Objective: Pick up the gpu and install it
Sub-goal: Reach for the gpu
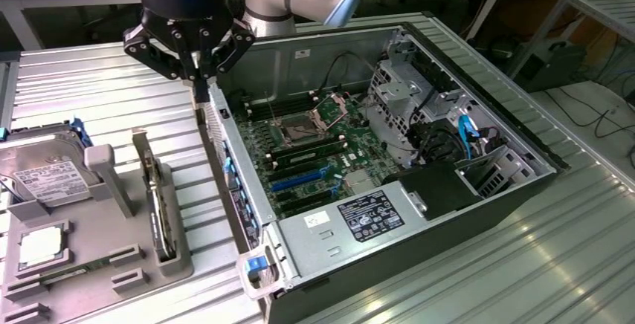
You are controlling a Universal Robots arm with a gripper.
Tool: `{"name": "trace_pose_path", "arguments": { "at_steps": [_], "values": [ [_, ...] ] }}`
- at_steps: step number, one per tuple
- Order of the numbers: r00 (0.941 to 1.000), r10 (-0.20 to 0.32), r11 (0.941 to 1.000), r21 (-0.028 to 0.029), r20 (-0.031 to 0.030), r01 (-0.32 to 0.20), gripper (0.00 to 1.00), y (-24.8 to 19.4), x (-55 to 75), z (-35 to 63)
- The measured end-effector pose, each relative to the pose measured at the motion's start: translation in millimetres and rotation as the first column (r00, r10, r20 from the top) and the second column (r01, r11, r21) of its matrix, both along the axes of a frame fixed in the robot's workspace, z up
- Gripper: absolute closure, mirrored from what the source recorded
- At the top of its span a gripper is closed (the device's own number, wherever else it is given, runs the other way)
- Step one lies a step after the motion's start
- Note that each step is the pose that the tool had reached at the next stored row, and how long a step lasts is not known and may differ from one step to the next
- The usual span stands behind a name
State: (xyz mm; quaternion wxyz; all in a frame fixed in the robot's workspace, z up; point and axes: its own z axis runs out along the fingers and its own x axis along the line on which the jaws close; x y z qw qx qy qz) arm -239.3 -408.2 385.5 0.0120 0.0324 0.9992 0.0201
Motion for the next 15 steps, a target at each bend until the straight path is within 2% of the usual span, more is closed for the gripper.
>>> {"name": "trace_pose_path", "arguments": {
  "at_steps": [15],
  "values": [
    [1.0,0.0,1.0,0.0,-0.0001,0.0,0.89,0.0,-21.3,-0.7]
  ]
}}
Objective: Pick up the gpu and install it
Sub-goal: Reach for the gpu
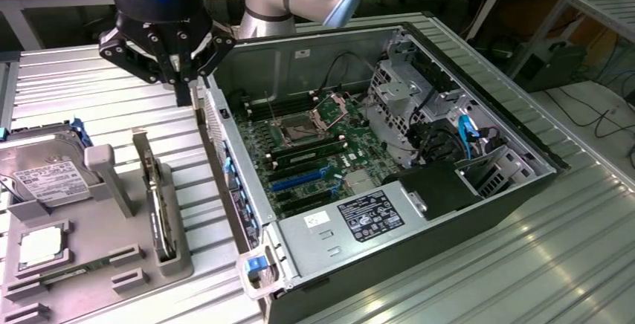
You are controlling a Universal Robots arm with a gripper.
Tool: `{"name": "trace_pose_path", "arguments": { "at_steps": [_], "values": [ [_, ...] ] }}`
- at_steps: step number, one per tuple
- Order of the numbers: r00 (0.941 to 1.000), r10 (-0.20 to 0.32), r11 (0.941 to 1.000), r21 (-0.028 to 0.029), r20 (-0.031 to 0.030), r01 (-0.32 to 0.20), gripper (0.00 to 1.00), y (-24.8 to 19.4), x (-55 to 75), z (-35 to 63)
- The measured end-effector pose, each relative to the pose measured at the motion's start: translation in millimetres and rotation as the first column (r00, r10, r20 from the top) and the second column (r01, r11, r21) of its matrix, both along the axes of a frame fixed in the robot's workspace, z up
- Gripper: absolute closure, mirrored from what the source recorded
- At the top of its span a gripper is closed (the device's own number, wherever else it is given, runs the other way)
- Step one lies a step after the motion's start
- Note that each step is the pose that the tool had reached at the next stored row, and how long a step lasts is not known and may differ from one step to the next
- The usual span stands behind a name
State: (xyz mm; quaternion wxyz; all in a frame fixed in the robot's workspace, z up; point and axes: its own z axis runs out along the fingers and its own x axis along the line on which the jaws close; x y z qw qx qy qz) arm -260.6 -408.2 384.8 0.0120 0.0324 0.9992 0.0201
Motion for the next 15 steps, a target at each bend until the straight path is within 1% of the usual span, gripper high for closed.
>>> {"name": "trace_pose_path", "arguments": {
  "at_steps": [15],
  "values": [
    [1.0,0.0,1.0,0.0,0.0001,0.0,0.89,0.0,-16.6,-1.2]
  ]
}}
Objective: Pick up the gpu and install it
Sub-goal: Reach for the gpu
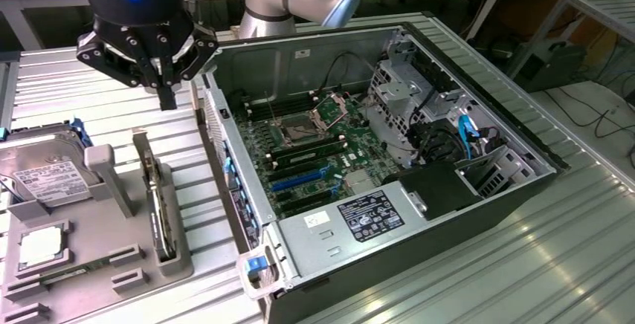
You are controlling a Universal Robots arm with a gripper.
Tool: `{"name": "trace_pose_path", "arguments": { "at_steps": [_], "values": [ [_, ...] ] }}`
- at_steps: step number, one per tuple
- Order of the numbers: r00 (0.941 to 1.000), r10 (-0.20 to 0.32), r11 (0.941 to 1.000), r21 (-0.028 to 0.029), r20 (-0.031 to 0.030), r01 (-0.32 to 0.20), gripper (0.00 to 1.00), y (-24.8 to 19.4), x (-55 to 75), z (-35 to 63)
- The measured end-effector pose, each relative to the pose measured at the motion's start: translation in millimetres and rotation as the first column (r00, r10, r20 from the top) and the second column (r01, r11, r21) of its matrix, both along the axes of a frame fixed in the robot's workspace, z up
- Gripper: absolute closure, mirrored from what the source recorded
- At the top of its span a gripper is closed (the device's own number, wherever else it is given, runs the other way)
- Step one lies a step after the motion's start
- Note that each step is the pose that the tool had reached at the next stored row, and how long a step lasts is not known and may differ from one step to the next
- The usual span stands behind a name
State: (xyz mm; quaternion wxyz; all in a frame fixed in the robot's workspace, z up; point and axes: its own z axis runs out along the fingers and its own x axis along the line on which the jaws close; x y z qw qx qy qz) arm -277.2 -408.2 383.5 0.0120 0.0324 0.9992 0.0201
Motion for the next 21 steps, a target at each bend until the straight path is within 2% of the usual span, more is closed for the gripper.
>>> {"name": "trace_pose_path", "arguments": {
  "at_steps": [21],
  "values": [
    [1.0,0.0,1.0,0.0,0.0,0.0,0.89,0.0,-19.1,-1.4]
  ]
}}
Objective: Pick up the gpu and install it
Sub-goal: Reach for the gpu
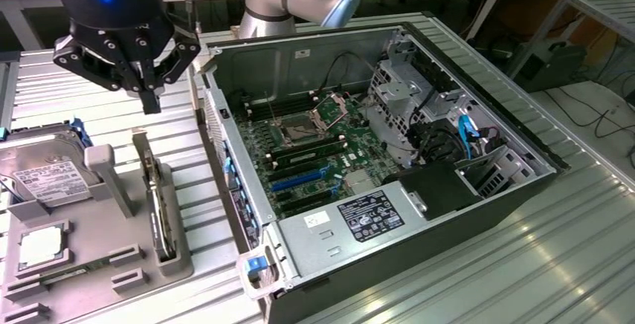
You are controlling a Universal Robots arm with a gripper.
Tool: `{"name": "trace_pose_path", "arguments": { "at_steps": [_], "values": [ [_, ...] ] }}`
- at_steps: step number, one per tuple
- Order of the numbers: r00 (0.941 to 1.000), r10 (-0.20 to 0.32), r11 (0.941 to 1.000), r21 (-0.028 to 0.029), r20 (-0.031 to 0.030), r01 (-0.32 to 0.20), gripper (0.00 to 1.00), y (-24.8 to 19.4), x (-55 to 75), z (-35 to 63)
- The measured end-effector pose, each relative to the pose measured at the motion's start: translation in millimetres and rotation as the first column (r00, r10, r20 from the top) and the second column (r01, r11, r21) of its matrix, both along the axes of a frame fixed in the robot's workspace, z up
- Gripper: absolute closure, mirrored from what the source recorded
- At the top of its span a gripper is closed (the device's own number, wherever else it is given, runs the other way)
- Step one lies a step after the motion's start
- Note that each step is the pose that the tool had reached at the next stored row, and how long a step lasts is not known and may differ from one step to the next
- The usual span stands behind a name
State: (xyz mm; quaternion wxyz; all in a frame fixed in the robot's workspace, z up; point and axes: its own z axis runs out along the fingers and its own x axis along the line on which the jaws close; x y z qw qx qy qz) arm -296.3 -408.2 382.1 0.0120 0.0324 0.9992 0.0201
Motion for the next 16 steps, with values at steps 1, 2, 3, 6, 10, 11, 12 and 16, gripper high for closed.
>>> {"name": "trace_pose_path", "arguments": {
  "at_steps": [1,2,3,6,10,11,12,16],
  "values": [
    [1.0,0.0,1.0,0.0001,0.0,0.0,0.89,0.0,-1.1,-0.1],
    [1.0,0.0,1.0,0.0,0.0,0.0,0.89,0.0,-2.2,-0.1],
    [1.0,0.0,1.0,0.0,0.0,0.0,0.89,0.0,-3.7,-0.2],
    [1.0,0.0,1.0,0.0,0.0,0.0,0.89,0.0,-6.4,-0.3],
    [1.0,0.002,1.0,0.0,0.0,-0.002,0.89,0.0,-9.2,-0.5],
    [1.0,0.003,1.0,0.0,-0.0001,-0.003,0.89,-0.1,-9.7,-0.6],
    [1.0,0.005,1.0,0.0,0.0001,-0.005,0.89,-0.2,-10.2,-0.7],
    [0.9997,0.023,0.9997,0.0,-0.0001,-0.023,0.89,-1.3,-12.0,-0.9]
  ]
}}
